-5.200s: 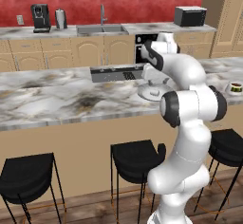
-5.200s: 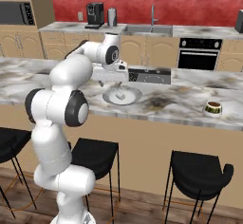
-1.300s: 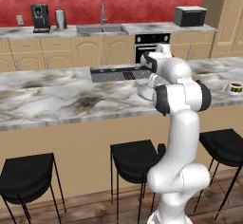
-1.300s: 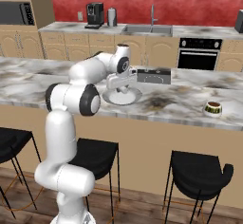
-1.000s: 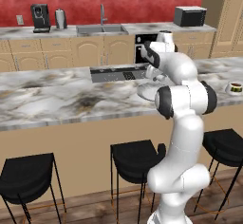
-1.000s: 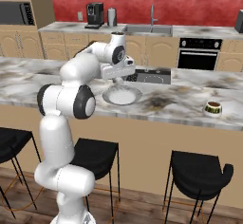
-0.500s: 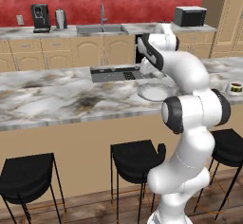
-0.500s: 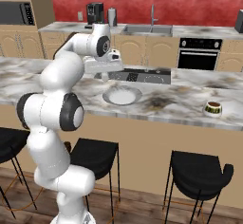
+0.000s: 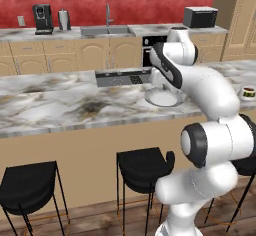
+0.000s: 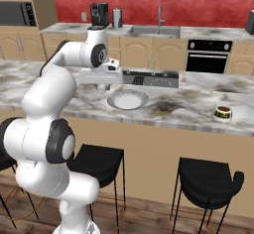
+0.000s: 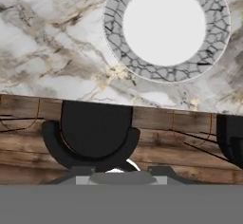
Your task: Pick up the marshmallow and place it in the cup of hot chocolate on the dining counter.
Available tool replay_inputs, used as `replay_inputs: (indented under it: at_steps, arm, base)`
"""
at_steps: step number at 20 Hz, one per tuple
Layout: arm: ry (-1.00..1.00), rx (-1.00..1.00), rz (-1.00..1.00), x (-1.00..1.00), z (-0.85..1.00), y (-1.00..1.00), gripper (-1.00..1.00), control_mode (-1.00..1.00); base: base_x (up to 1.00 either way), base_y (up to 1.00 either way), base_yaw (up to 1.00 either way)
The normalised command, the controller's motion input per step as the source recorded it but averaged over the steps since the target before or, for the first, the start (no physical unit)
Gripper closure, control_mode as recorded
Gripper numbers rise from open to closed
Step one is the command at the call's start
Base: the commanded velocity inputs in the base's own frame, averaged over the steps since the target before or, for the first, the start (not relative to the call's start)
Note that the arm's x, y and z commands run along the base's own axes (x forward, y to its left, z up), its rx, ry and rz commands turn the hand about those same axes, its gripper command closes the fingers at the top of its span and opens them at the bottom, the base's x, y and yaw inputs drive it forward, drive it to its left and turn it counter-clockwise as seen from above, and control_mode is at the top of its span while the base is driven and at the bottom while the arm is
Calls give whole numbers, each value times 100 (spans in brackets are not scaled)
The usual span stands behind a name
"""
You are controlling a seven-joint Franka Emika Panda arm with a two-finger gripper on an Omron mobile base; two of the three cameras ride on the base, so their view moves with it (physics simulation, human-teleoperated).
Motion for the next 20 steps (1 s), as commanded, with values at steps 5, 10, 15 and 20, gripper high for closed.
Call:
replay_inputs:
  at_steps: [5,10,15,20]
  arm:
    - [0,0,-18,-27,0,2,100,-100]
    - [0,0,-17,-13,0,3,100,-100]
    - [0,0,-18,-46,0,0,100,-100]
    - [2,0,-12,-13,0,0,100,100]
  base:
    - [0,0,0]
    - [0,0,0]
    - [0,0,0]
    - [0,0,-1]
